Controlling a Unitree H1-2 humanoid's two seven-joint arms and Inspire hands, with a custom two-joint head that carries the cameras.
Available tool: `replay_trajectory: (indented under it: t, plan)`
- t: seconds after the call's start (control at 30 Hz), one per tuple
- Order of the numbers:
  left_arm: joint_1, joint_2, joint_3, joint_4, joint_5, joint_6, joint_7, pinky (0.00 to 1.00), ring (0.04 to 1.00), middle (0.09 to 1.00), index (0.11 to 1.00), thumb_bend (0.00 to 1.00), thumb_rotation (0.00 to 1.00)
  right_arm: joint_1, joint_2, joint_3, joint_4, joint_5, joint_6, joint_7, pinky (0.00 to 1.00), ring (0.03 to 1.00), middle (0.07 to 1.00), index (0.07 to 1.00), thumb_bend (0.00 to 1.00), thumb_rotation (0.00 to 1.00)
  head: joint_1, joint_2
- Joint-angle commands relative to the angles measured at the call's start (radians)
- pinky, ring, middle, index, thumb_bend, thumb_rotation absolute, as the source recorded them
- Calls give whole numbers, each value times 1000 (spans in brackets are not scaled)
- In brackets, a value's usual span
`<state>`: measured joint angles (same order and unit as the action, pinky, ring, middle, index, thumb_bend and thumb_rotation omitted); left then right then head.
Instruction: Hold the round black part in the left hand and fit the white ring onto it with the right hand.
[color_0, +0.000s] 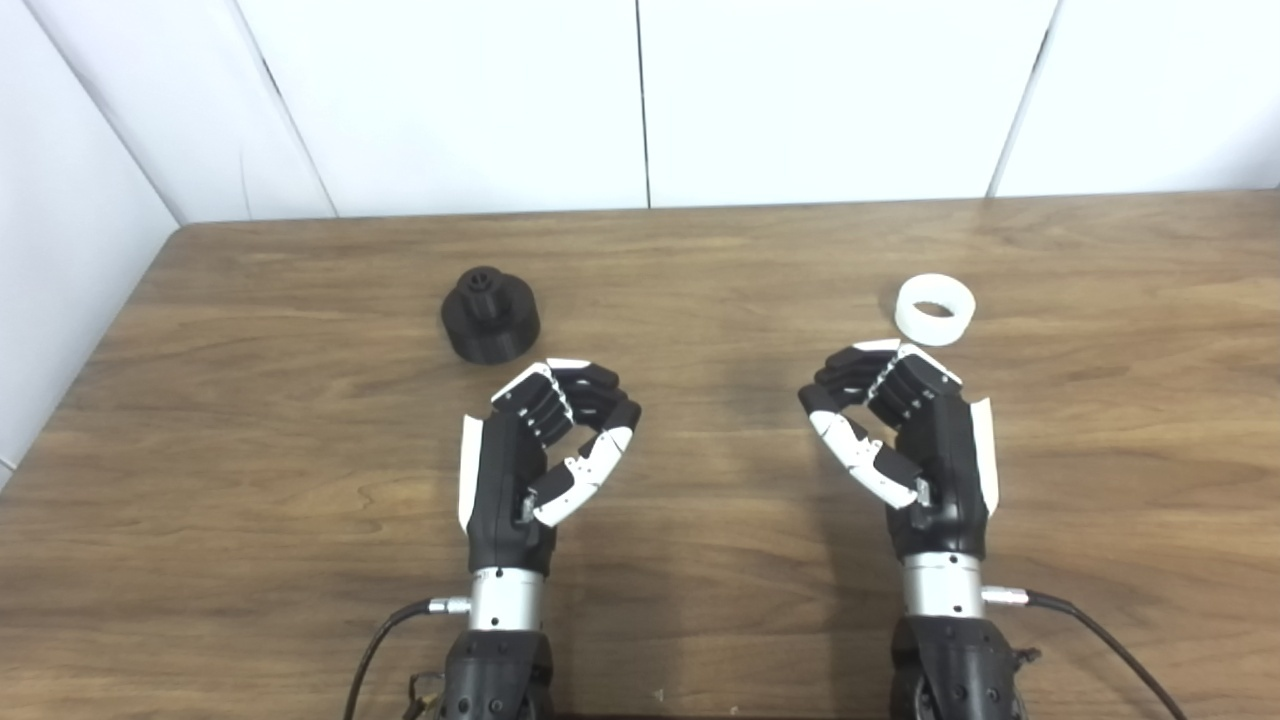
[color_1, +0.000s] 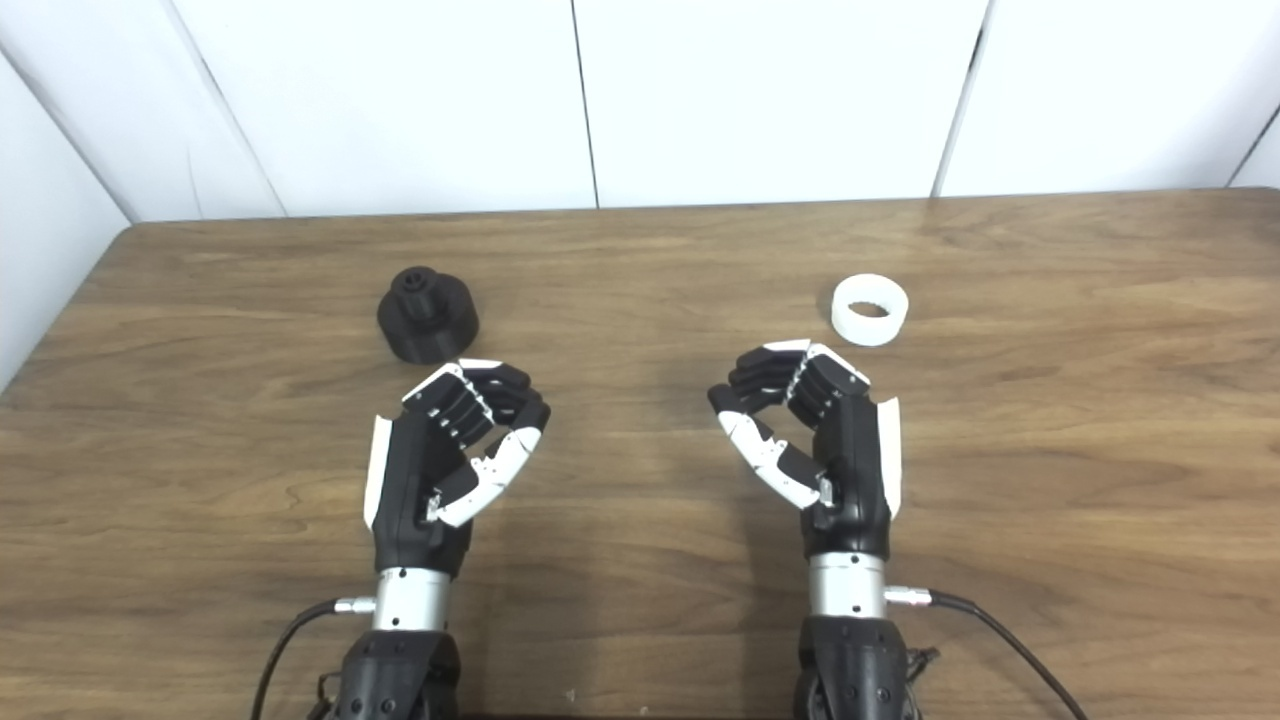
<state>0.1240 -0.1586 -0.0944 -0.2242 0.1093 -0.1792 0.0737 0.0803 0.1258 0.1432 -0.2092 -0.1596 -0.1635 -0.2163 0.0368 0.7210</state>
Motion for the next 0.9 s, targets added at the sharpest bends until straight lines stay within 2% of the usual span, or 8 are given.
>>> replay_trajectory:
  t: [0.0,0.47,0.57,0.67,0.73,0.87]
  plan:
    - [-20,0,-2,-19,1,-28,3,380,467,496,482,513,0,28,24,3,-30,-5,-14,8,392,482,489,490,517,3,0,1]
    - [-24,3,-7,-18,2,-23,-5,374,466,496,481,512,0,25,24,3,-33,-7,-4,9,386,478,490,490,517,3,5,1]
    - [-26,-1,-8,-15,9,-24,-2,364,459,496,481,512,0,24,19,0,-34,-1,-1,12,388,480,490,491,517,2,58,-5]
    - [-25,-16,-20,3,20,-42,6,380,463,496,482,513,0,25,1,-13,-36,14,0,21,399,488,488,493,517,3,189,-26]
    - [-23,-30,-32,20,35,-57,15,399,474,496,482,513,0,29,-17,-29,-33,33,-9,30,410,493,485,496,517,5,251,-40]
    - [-22,-50,-49,44,51,-64,29,422,490,499,481,513,0,37,-38,-57,-27,77,-13,57,434,514,493,491,517,5,308,-56]
